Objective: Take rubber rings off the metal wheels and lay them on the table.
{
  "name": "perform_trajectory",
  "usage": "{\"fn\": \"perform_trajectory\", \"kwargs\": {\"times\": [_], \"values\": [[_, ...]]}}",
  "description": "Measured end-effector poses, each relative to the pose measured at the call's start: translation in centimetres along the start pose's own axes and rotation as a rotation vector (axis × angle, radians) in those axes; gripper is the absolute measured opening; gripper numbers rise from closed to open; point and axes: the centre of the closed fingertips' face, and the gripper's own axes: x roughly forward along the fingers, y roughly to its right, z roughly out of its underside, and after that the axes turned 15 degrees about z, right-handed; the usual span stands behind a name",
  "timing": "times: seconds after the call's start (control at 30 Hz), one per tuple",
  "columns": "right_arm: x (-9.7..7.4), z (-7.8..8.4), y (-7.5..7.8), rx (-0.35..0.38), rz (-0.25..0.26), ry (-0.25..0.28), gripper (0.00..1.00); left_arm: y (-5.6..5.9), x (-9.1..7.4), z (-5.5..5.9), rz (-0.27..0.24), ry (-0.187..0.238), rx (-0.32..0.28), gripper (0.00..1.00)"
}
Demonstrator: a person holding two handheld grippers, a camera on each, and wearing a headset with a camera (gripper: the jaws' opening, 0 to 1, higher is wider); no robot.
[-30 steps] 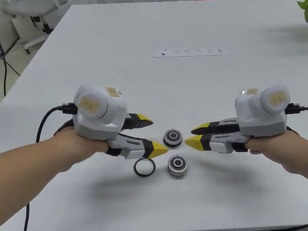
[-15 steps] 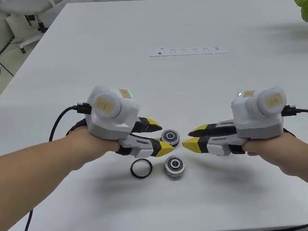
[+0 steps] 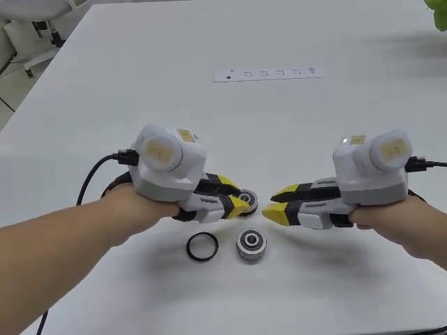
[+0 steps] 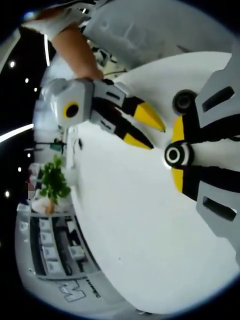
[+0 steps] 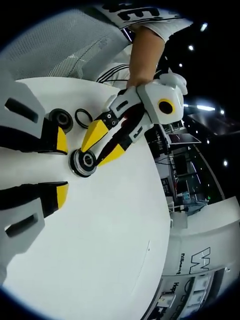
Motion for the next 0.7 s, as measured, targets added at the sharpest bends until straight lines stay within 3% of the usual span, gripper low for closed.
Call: {"fn": "perform_trajectory", "kwargs": {"times": [0.13,0.47,0.7], "values": [[0.2,-0.1,-0.2,0.000,-0.002,0.003,0.19,0.4,0.3,-0.1,0.006,-0.003,0.012,0.17],[1.3,-0.8,-0.9,-0.016,-0.013,0.017,0.20,0.1,0.1,-0.1,-0.016,-0.003,0.008,0.14],[2.0,-0.8,-1.0,-0.027,-0.013,0.020,0.26,0.2,0.2,-0.2,-0.025,0.002,-0.002,0.14]]}}
